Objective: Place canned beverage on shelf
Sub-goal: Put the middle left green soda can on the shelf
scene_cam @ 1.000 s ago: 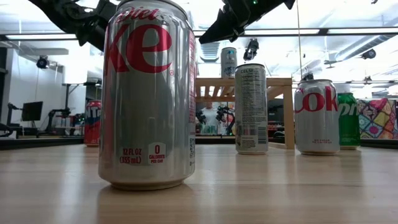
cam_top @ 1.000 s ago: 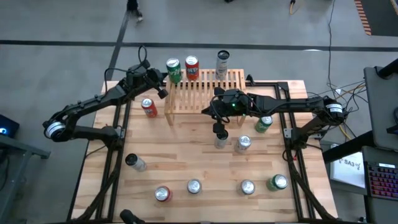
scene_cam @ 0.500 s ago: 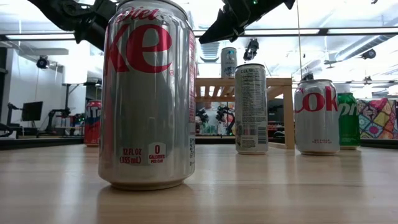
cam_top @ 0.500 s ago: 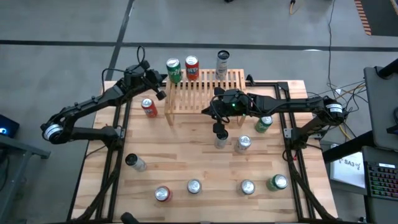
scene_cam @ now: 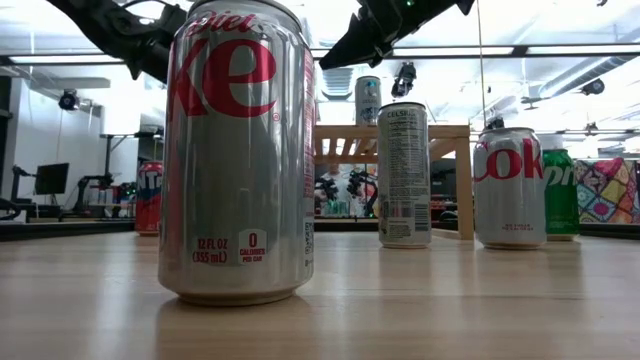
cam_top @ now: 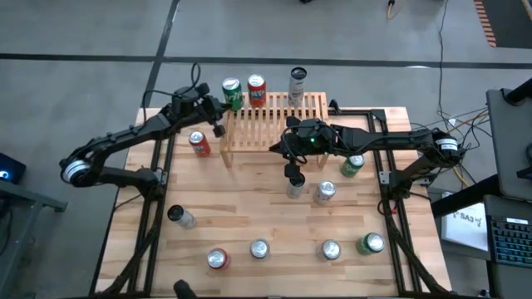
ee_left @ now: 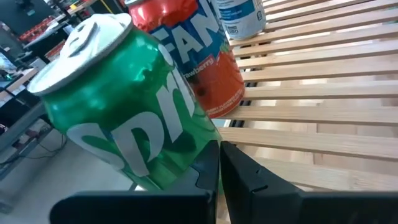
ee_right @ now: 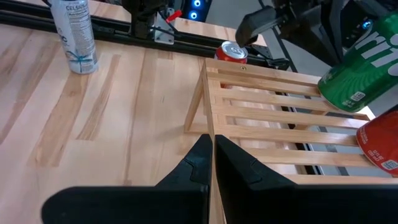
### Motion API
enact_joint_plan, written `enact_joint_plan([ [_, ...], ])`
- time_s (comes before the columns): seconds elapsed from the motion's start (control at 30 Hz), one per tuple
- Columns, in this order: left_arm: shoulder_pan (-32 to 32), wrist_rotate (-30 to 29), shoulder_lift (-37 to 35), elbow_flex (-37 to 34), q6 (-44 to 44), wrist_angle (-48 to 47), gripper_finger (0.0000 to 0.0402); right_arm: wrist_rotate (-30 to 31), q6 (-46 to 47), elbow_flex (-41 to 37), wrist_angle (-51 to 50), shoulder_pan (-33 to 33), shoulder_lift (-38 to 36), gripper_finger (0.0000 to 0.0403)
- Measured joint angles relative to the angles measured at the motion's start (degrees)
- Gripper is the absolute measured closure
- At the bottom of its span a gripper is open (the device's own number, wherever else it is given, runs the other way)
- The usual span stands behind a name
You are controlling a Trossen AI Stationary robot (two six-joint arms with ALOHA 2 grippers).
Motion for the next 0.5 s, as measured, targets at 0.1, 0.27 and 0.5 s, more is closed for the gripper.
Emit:
enact_joint_plan([
  [0.1,0.0,-0.1,0.7,0.0,-0.3,0.7,0.0401,0.0,0.3,0.0,0.0,0.0,0.0,0.0394],
  [0.27,0.0,-0.9,1.8,0.0,-0.3,2.1,0.0401,0.0,0.6,0.0,0.0,0.0,0.0,0.0394],
  [0.5,0.0,-0.9,2.9,0.0,0.2,2.9,0.0401,0.0,0.6,0.0,0.0,0.0,0.0,0.0394],
])
